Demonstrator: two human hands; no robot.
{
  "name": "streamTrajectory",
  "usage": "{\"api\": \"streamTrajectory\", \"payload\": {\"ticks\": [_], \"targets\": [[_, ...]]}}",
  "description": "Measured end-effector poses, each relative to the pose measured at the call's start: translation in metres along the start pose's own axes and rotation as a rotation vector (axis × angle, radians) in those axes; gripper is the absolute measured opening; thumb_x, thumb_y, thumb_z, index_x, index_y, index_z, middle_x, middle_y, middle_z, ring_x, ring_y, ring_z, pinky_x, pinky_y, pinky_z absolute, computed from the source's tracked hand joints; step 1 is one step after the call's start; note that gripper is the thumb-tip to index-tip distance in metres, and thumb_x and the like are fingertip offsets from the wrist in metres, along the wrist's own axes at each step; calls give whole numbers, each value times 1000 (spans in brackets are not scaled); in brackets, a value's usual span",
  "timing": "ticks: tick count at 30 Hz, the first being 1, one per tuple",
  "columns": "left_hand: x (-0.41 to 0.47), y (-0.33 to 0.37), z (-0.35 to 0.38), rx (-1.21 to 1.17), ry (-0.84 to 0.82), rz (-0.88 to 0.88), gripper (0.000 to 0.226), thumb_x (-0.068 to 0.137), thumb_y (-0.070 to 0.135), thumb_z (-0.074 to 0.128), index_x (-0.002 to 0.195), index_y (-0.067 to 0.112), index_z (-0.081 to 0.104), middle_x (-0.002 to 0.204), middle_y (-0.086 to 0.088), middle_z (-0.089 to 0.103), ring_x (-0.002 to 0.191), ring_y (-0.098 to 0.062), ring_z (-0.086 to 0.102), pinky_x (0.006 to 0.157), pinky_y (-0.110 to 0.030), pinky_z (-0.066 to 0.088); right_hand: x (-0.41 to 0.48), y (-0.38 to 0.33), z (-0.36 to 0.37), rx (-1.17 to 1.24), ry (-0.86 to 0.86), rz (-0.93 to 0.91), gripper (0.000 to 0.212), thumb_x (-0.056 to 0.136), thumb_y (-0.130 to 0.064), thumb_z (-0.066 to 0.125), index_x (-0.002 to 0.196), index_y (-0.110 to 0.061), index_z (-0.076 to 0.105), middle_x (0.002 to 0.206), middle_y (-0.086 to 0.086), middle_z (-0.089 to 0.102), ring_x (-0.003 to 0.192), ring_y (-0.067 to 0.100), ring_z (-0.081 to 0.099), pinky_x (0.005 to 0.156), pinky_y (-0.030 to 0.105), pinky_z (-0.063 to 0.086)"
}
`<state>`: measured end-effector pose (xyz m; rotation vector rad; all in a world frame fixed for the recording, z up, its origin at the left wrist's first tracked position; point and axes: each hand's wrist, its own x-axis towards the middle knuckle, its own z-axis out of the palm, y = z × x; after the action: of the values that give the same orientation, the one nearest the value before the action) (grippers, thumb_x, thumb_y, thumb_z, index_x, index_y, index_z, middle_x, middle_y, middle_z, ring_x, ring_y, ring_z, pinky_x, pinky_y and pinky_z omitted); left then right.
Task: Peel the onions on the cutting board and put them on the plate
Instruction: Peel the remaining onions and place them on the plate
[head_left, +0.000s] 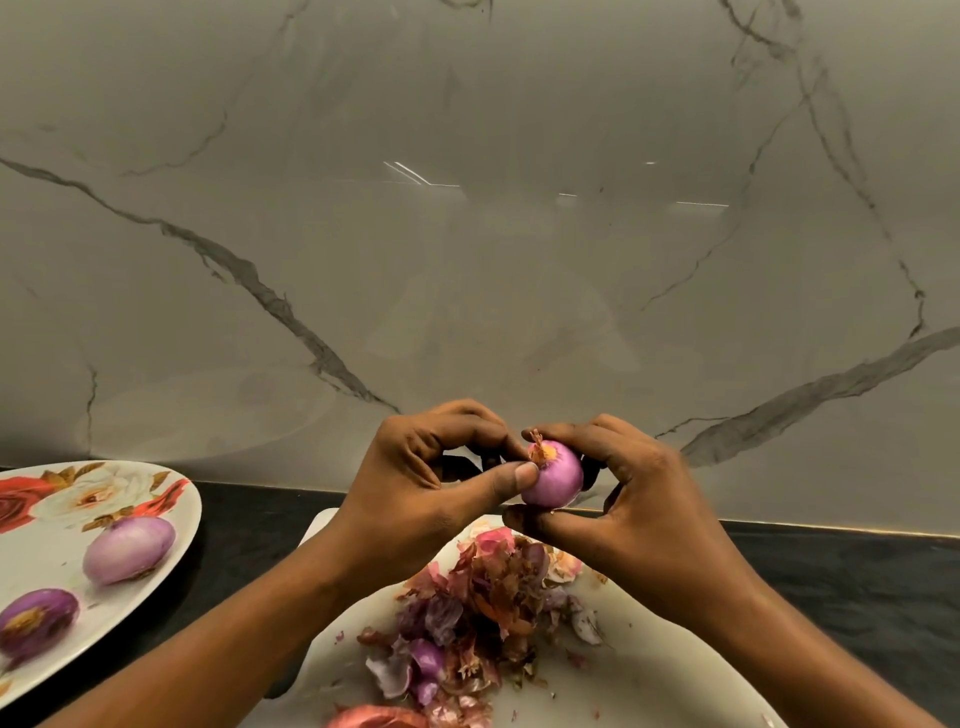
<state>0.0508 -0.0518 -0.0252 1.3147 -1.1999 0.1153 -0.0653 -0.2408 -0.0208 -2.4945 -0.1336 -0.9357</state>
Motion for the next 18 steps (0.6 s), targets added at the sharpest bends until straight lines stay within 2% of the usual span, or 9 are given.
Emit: {"api": "streamTrajectory", "payload": {"ticks": [2,4,7,10,12,14,18], "targets": [[-1,-2,1,41,-24,11,10,93,14,79,100,7,78,99,-3,70,89,-30,70,66,-38,62,0,0,0,-45,31,3,62,68,-71,75,125,-47,65,104,-27,60,98,2,59,72,26,57],[-2,-2,4,40,-49,-8,10,96,14,73,102,6,76,98,-4,70,86,-26,69,66,-32,60,-1,1,-2,-119,54,0,58,71,-67,76,124,-47,64,102,-26,57,95,0,57,68,23,54],[-2,4,0,-149,-15,-82,16,95,18,73,104,4,73,98,-9,70,84,-22,67,71,-32,61,-1,5,-3,-253,32,34,54,75,-58,82,123,-44,63,100,-23,52,90,-3,53,67,17,47],[5,10,-14,-334,130,-111,21,84,25,77,99,11,76,96,-12,72,85,-24,68,73,-31,62,1,11,-3,-227,50,92,54,75,-53,86,123,-43,63,100,-23,51,89,-1,54,69,22,52],[7,8,-18,-258,155,-87,16,79,22,81,92,13,79,91,-14,73,80,-26,69,72,-32,62,1,11,-3,-156,69,99,54,73,-55,84,121,-45,63,100,-24,53,90,0,55,69,25,54],[5,7,-15,-178,105,-100,15,77,16,87,88,10,79,88,-15,74,78,-28,71,70,-34,63,0,8,-3,-142,63,92,55,72,-60,83,121,-48,62,100,-26,54,92,-1,54,67,23,52],[-2,5,-7,-61,33,-163,13,79,2,88,90,7,82,87,-13,78,78,-31,75,70,-40,65,-1,3,0,-165,39,71,59,72,-66,81,125,-49,62,100,-26,55,93,-3,55,65,22,52]]}}
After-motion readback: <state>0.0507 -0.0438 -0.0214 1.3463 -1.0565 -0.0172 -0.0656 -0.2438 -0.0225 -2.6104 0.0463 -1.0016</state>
